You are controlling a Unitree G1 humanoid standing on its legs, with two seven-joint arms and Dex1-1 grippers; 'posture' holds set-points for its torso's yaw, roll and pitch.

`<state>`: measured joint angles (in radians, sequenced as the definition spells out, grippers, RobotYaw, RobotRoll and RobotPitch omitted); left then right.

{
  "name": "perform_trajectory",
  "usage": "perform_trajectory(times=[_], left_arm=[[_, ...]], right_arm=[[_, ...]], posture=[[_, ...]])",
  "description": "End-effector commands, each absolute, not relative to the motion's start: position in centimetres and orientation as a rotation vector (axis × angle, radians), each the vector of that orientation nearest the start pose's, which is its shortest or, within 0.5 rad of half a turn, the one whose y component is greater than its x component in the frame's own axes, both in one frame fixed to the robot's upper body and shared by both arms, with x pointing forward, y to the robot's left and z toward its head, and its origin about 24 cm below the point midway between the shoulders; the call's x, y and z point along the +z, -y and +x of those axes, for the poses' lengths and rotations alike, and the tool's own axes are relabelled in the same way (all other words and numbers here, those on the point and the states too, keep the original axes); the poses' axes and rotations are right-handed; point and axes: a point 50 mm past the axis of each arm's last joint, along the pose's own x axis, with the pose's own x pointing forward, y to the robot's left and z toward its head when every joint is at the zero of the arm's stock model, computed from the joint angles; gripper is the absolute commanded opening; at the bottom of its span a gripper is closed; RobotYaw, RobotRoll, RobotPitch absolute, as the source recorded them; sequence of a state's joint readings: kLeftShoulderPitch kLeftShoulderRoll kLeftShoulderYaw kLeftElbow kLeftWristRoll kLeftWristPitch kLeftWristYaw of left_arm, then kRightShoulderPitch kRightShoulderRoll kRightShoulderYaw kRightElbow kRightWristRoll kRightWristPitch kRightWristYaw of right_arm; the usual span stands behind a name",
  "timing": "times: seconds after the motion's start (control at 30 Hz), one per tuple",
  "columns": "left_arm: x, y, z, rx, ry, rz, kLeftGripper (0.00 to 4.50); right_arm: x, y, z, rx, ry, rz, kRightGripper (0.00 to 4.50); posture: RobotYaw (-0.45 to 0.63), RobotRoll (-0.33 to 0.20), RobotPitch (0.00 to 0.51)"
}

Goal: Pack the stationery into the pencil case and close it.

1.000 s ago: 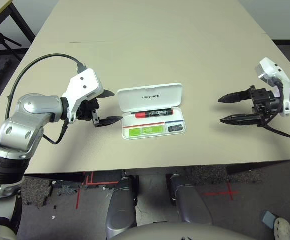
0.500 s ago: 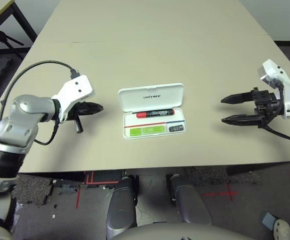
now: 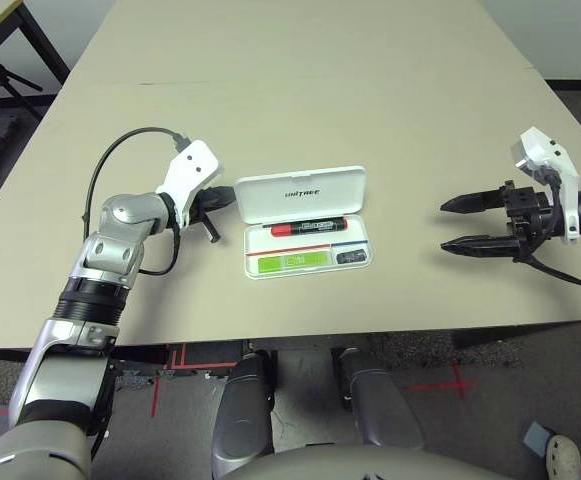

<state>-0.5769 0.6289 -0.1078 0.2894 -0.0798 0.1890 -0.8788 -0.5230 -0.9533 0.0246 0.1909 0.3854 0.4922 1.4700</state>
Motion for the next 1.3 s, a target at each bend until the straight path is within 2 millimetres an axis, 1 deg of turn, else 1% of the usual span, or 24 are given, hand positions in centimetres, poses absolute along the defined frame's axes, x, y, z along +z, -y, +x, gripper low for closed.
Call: perform_trajectory(times=[0.03, 0.37, 0.57, 0.67, 0.77, 0.87, 1.17, 1.23, 1.3], left_arm=[[14.4, -20.5, 32.9, -0.853, -0.146, 0.521, 0.02], [15.3, -19.2, 31.0, -1.039, -0.102, 0.467, 0.02], [15.0, -18.0, 29.2, -1.172, -0.141, 0.471, 0.02], [14.2, -17.3, 28.8, -1.203, -0.171, 0.475, 0.02], [12.8, -16.6, 28.3, -1.24, -0.215, 0.494, 0.02], [11.9, -16.1, 28.1, -1.256, -0.243, 0.506, 0.02], [9.2, -15.9, 27.7, -1.277, -0.352, 0.598, 0.02], [8.9, -15.9, 27.7, -1.273, -0.35, 0.598, 0.02], [9.3, -15.9, 28.0, -1.223, -0.3, 0.565, 0.02]], right_arm=[[18.1, 26.6, 28.1, 1.208, -0.437, -0.315, 4.5], [17.8, 26.7, 28.2, 1.199, -0.465, -0.333, 4.5], [17.6, 26.9, 28.2, 1.196, -0.484, -0.344, 4.5], [17.5, 26.8, 28.3, 1.196, -0.488, -0.347, 4.5], [17.3, 26.7, 28.3, 1.196, -0.492, -0.349, 4.5], [17.2, 26.7, 28.3, 1.195, -0.495, -0.352, 4.5], [16.8, 26.6, 28.3, 1.192, -0.502, -0.359, 4.5], [16.7, 26.5, 28.4, 1.19, -0.499, -0.361, 4.5], [16.7, 26.5, 28.5, 1.176, -0.484, -0.366, 4.5]], posture=[[-0.12, 0.0, 0.205], [-0.12, 0.0, 0.2], [-0.11, 0.0, 0.2], [-0.11, 0.0, 0.2], [-0.11, 0.0, 0.2], [-0.11, 0.0, 0.2], [-0.11, 0.0, 0.197], [-0.12, 0.0, 0.197], [-0.12, 0.0, 0.196]])
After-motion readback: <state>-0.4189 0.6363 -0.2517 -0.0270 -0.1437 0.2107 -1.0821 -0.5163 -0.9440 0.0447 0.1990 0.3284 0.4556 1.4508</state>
